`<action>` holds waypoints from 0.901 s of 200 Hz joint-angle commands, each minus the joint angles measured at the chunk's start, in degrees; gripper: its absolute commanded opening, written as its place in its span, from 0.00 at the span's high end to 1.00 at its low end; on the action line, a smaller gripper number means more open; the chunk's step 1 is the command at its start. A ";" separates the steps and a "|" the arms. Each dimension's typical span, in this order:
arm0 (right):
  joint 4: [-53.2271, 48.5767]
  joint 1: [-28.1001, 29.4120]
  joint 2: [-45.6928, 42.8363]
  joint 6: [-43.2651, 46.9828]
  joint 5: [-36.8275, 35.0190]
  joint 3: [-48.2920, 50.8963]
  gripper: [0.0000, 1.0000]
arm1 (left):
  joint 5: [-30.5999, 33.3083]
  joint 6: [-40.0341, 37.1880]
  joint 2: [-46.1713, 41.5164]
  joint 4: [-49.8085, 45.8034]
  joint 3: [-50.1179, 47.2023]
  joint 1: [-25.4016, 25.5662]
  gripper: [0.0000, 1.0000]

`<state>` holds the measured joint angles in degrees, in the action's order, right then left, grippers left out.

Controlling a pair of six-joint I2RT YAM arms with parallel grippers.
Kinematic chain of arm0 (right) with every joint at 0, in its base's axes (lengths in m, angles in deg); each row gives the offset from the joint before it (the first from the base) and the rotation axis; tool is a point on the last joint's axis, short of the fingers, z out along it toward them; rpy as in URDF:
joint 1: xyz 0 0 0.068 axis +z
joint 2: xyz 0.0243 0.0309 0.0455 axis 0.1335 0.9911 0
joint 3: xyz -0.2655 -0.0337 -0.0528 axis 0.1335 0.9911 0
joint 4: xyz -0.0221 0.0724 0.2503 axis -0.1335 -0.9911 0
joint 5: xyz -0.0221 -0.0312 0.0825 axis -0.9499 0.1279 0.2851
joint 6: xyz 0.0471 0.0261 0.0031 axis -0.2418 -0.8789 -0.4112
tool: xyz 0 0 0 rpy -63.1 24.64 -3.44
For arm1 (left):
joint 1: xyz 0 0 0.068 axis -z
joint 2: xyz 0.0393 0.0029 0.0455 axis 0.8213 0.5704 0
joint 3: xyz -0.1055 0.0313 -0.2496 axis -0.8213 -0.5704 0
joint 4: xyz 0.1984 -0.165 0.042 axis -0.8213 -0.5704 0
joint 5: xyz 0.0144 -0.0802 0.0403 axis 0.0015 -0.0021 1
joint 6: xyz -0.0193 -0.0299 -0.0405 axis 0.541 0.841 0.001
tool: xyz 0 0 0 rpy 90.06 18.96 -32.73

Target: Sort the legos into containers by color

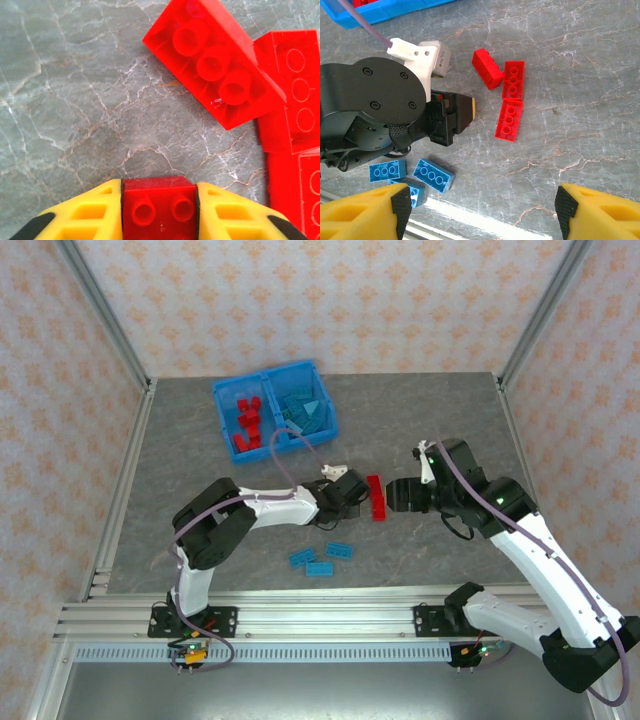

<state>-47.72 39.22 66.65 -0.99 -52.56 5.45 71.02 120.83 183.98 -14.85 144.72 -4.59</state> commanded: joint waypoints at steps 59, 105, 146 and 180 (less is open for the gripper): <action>-0.38 -0.08 -0.02 -2.57 11.78 1.31 0.22 | 5.76 -7.66 -11.10 -11.72 -0.70 -6.07 0.85; 0.76 -0.08 0.09 -3.38 10.08 1.03 0.22 | 12.54 -17.65 -17.18 -17.75 6.49 -16.48 0.84; 0.54 -0.05 -0.01 -3.77 9.57 1.07 0.22 | 12.85 -23.33 -14.09 -14.28 13.82 -29.36 0.82; -0.02 -0.04 -0.09 -4.24 9.37 0.45 0.22 | 10.52 -23.63 -2.01 -16.56 26.08 -35.91 0.81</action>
<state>-47.68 39.22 66.83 -4.14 -42.51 6.46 81.62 99.36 174.12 -28.97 164.57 -37.72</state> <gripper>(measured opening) 0.784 0.220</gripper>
